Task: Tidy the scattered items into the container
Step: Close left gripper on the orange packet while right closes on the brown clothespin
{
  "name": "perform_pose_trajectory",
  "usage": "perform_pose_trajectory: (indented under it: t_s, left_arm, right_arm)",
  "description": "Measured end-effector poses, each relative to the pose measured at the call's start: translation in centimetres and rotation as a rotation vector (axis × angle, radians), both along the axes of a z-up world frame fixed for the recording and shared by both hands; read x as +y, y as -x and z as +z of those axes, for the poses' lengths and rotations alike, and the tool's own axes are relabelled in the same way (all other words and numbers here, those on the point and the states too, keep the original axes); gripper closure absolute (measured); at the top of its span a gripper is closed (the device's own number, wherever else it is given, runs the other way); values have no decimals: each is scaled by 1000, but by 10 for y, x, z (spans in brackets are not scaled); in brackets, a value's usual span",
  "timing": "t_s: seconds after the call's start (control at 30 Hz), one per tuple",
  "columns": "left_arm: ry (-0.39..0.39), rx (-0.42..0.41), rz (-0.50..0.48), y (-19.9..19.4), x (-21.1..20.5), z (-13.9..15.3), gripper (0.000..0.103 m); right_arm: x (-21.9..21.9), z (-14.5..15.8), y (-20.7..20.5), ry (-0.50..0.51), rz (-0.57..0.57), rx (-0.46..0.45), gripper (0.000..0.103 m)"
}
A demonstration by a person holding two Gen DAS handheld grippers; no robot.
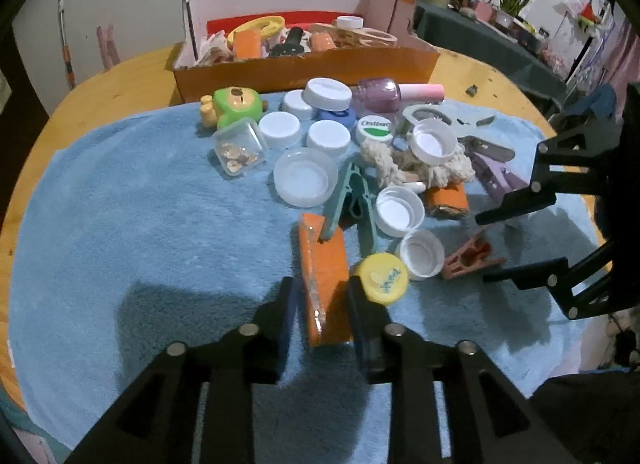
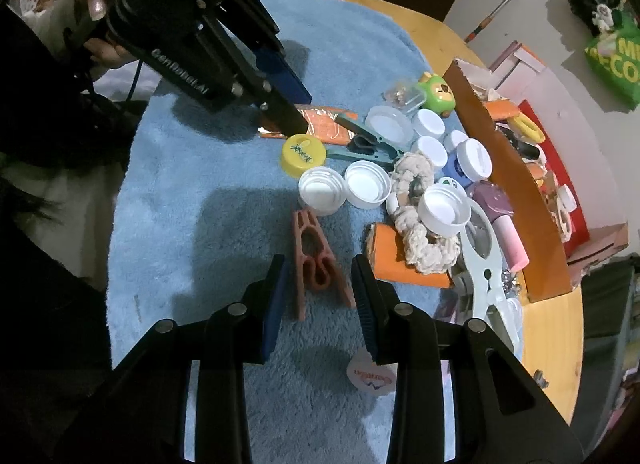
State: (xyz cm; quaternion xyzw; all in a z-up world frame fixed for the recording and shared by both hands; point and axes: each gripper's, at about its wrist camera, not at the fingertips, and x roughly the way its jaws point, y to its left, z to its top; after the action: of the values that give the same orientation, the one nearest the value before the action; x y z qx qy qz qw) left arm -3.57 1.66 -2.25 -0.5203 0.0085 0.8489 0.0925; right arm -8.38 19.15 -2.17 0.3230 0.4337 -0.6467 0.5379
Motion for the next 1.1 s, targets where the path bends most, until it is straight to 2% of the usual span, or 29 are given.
perform_pose_trajectory:
  t_s: [0.07,0.27,0.33,0.43,0.47,0.53,0.73,1.1]
  left_arm:
    - [13,-5,-6,1,1,-1,65]
    - [20,-15,-38,6,8,-4,54]
    - [34,-12,-41,7,10,-4,57]
    - [12,-14,-17,9,6,-4,72]
    - [-4,-19,-12,10,4,-3,74]
    - [-23,-25,-9,11,2,-3,75]
    - [-7,-18,-13,9,3,-2,75]
    - [-10,-11,-22,3,0,3,75]
  right_arm:
    - [-1,-2,1,-7,1,-3,72]
    - [-2,-8,6,-19,-6,-22,71]
    - [-1,-8,8,-12,-8,-30,71]
    - [1,-8,9,-3,-7,-38,71]
    - [1,-8,10,-1,-9,-45,71]
    - [2,-8,9,-3,-9,-48,71]
    - [3,-7,8,-3,-5,-47,72]
    - [2,-7,5,-12,-14,-107,72]
